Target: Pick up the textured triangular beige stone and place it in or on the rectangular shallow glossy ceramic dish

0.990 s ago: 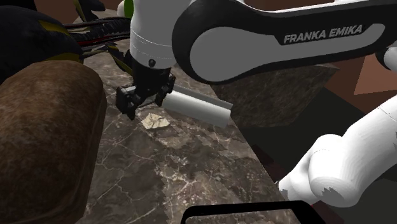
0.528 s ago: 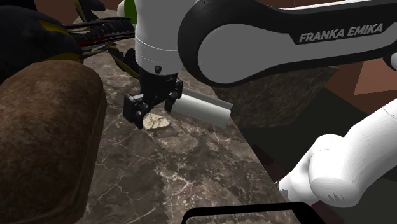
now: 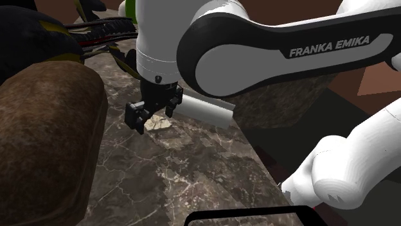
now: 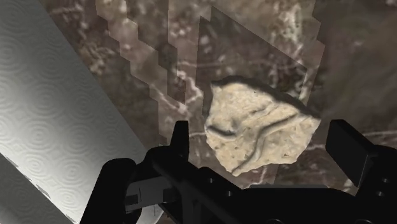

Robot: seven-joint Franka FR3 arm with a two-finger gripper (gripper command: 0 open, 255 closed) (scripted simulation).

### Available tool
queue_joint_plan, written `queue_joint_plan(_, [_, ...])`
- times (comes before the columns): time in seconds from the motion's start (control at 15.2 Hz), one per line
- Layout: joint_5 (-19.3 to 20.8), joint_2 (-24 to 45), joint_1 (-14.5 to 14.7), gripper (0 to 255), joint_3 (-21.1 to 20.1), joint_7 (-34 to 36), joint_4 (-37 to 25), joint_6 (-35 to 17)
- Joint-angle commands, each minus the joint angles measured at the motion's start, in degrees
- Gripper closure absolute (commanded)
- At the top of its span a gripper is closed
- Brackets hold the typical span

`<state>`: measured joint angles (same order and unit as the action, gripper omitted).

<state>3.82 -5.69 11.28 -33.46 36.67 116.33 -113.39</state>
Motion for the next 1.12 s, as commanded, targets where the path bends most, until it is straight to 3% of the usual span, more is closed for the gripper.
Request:
queue_joint_plan(0.0, [0.01,0.01,0.0,0,0.0,0.01,0.01,-0.02])
queue_joint_plan(0.07, [0.0,0.0,0.0,0,0.0,0.0,0.0,-0.01])
queue_joint_plan(0.13, [0.0,0.0,0.0,255,0.0,0.0,0.0,-0.01])
queue_joint_plan(0.73, [0.01,0.01,0.0,255,0.0,0.01,0.01,-0.02])
queue_joint_plan(1.06, [-0.51,-0.73,-0.05,255,0.21,-0.68,-3.16,3.73])
